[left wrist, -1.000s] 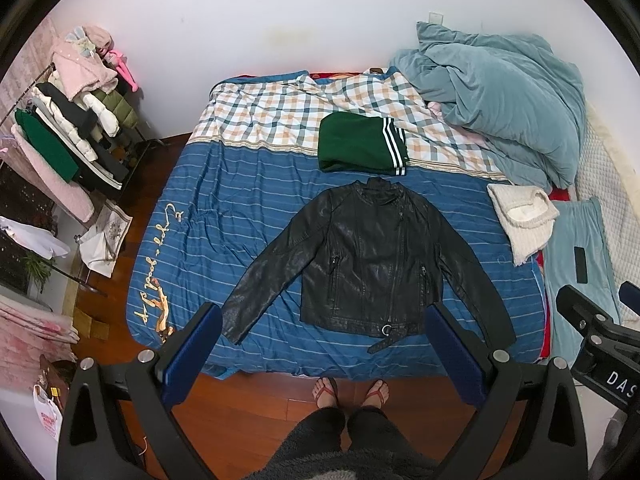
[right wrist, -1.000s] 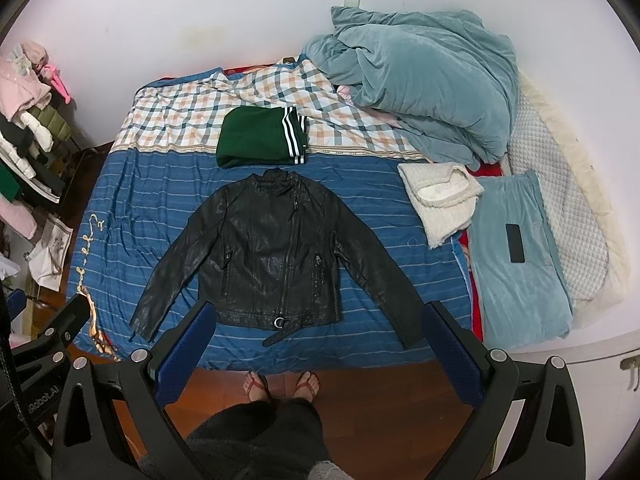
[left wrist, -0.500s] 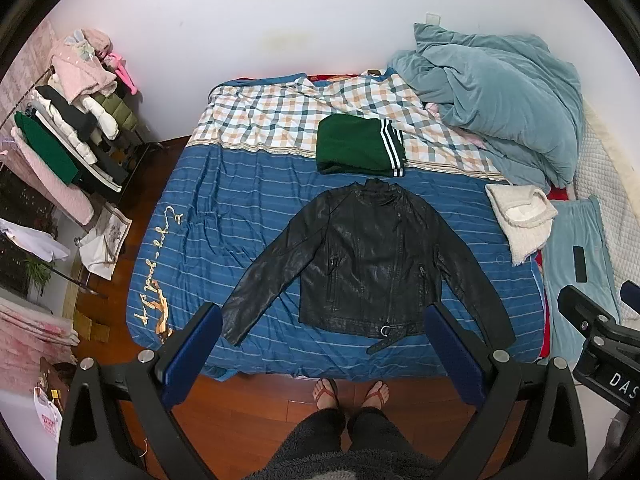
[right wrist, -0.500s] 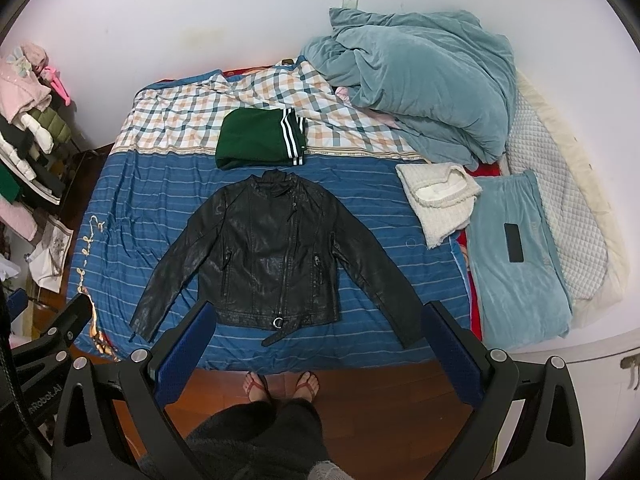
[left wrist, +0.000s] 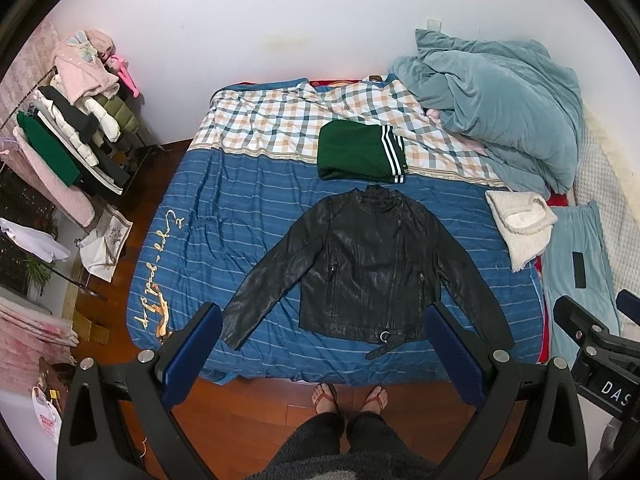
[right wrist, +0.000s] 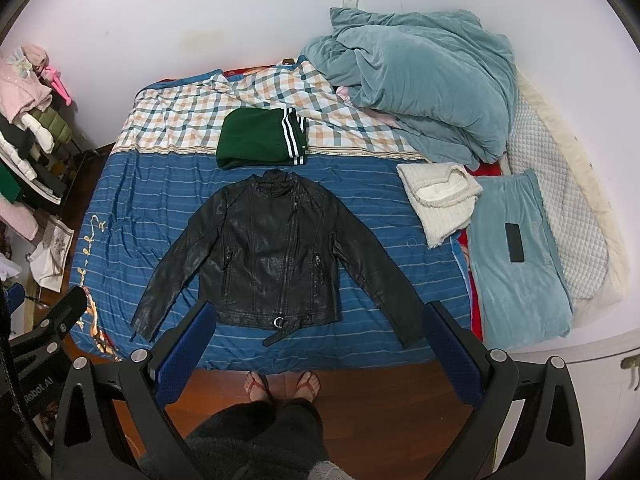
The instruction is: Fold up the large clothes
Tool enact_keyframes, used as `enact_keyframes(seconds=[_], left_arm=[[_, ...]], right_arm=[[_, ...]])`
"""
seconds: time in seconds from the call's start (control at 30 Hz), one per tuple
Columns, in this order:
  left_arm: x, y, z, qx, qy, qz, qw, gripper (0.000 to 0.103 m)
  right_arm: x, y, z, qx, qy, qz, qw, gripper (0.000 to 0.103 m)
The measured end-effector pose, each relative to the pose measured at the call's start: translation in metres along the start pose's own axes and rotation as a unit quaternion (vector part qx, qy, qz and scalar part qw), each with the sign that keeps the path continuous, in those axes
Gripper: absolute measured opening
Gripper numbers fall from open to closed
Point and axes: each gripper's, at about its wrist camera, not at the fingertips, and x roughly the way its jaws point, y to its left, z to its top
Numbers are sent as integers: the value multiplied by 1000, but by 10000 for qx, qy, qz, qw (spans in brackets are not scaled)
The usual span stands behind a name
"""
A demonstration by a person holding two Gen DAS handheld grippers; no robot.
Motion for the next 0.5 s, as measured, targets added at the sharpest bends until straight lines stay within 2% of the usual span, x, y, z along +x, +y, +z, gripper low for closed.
enact_keyframes(seconds=[0.5], left_arm=[[2, 4, 8, -25, -38, -40, 10000, 103]], right_arm=[[-1, 0, 1, -4, -3, 4, 10000, 103]])
